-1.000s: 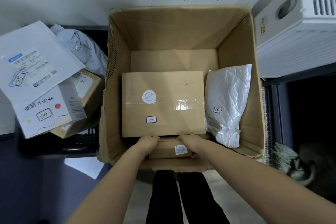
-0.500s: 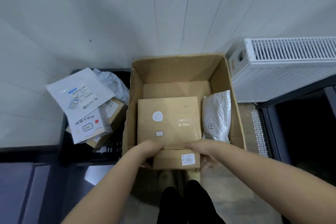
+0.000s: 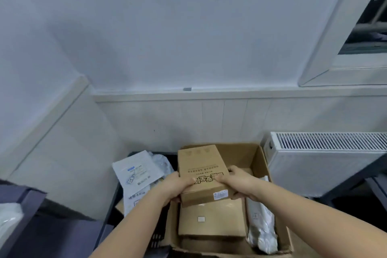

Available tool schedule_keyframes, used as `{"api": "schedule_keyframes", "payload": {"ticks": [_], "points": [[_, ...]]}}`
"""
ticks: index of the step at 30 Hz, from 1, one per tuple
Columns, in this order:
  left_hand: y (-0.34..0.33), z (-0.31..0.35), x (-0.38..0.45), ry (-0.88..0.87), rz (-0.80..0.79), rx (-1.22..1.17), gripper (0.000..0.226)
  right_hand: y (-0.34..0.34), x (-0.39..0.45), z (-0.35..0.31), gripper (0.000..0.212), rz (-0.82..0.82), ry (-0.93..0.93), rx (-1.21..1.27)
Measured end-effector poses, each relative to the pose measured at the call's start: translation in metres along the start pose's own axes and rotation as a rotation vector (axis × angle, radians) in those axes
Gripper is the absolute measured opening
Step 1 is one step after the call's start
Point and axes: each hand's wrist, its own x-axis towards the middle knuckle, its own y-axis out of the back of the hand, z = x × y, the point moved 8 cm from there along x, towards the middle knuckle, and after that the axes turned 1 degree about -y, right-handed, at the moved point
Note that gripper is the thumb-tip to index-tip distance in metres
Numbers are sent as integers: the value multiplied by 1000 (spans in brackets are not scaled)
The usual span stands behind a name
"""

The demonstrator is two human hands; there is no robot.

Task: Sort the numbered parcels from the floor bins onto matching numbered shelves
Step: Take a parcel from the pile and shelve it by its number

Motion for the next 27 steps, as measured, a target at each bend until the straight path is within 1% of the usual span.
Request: {"api": "schedule_keyframes", "payload": {"ticks": [3, 5, 8, 9, 10, 11, 13, 14, 15, 16, 19, 21, 22, 24, 27], "points": [[16, 14, -22, -55, 20, 42, 43, -1, -20, -21, 44, 13, 66, 35], [23, 19, -33, -59, 25, 35, 44, -2, -26, -30, 48, 26, 104, 86], [29, 29, -49, -53, 22, 54, 35, 2, -33, -45, 67, 124, 192, 166], [32, 34, -54, -65, 37, 55, 35, 3, -36, -53, 72, 164, 231, 185], [37, 41, -56, -101, 61, 39, 41, 3, -41, -62, 74, 197, 277, 183], [43, 49, -57, -155, 99, 2, 54, 3, -49, -75, 73, 237, 352, 141], [56, 64, -55, -267, 163, -105, 93, 2, -71, -105, 70, 391, 538, -125], [61, 71, -57, -313, 168, -171, 105, -1, -84, -120, 70, 489, 645, -289], [64, 78, -62, -347, 157, -234, 107, -8, -98, -133, 70, 573, 744, -431], [65, 84, -68, -360, 134, -282, 101, -15, -108, -142, 71, 641, 823, -539], [71, 92, -81, -385, 127, -492, 61, -40, -123, -155, 78, 779, 995, -754], [80, 88, -84, -398, 184, -665, 52, -52, -130, -161, 83, 848, 1106, -799], [86, 83, -85, -395, 235, -726, 50, -58, -133, -164, 85, 846, 1147, -812], [99, 73, -88, -375, 336, -813, 51, -66, -134, -167, 83, 775, 1228, -833], [112, 66, -95, -367, 420, -866, 73, -63, -130, -170, 64, 617, 1303, -807]]}}
